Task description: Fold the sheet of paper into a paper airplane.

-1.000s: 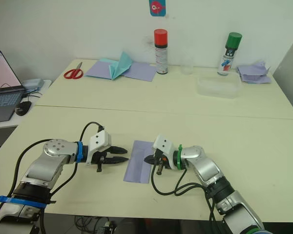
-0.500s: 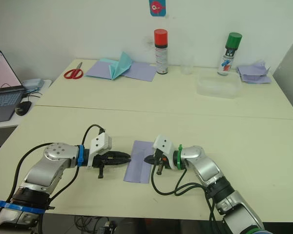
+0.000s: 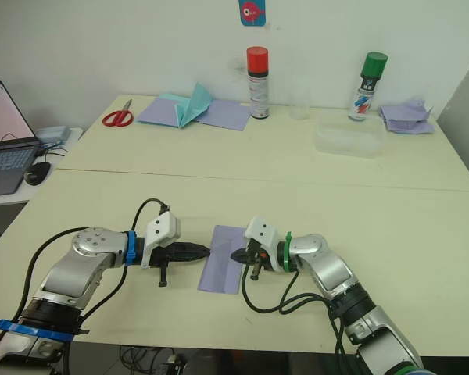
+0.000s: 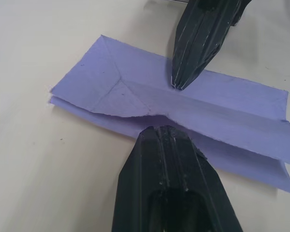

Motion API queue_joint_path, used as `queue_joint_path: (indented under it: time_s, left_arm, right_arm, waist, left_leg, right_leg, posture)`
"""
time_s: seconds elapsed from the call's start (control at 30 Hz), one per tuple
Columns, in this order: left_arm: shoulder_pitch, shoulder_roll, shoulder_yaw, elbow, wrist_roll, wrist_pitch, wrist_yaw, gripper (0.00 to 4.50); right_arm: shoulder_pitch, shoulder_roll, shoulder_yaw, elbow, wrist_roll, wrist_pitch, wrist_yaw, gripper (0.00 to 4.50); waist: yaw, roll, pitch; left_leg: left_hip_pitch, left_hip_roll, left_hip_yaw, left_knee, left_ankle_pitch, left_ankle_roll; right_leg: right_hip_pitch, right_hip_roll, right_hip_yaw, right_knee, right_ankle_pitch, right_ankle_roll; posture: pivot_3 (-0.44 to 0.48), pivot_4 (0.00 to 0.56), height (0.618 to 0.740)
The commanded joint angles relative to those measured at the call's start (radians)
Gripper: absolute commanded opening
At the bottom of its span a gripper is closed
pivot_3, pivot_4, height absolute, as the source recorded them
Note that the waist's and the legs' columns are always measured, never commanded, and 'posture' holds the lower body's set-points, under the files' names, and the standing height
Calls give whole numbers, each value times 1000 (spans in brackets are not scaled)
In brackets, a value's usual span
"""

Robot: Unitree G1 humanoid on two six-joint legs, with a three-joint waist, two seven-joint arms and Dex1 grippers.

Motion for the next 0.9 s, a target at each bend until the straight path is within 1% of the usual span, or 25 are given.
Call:
queue_joint_path:
  time_s: [0.03,0.37,0.57,0.77,0.87,0.9]
  left_arm:
    - [-53,-31,-20,28,19,-25,15,36]
    - [-134,-111,-19,54,-1,-14,23,36]
    - [-127,-121,-33,55,12,-21,15,36]
    - [-111,-105,-37,64,29,-36,10,36]
    - [-92,-99,-51,60,43,-43,8,0]
    - [-85,-97,-58,58,52,-47,12,0]
  right_arm:
    - [19,-20,12,48,-42,38,-26,0]
    - [20,-29,4,42,-41,40,-29,0]
    - [19,-27,0,37,-39,44,-33,0]
    - [21,-47,-31,-2,-21,64,-32,0]
    - [21,-54,-62,-40,8,111,-36,585]
    - [20,-58,-72,-62,24,138,-31,908]
  waist:
    - [0,0,0]
    - [0,0,0]
    - [0,0,0]
    - [1,0,0]
    - [3,0,0]
    - [3,0,0]
  left_leg:
    - [0,0,0,0,0,0]
    - [0,0,0,0,0,0]
    - [0,0,0,0,0,0]
    - [-1,0,0,0,0,0]
    - [-1,-1,0,1,0,0]
    - [-1,-1,0,1,0,0]
  right_leg:
    - [0,0,0,0,0,0]
    - [0,1,0,0,0,0]
    - [0,1,0,0,0,1]
    - [0,1,0,0,-1,2]
    - [0,0,0,0,-1,2]
    - [0,0,0,0,0,1]
  posture:
    - [0,150,740]
    - [0,150,740]
    - [0,150,740]
    - [0,150,740]
    - [0,150,740]
    - [0,150,740]
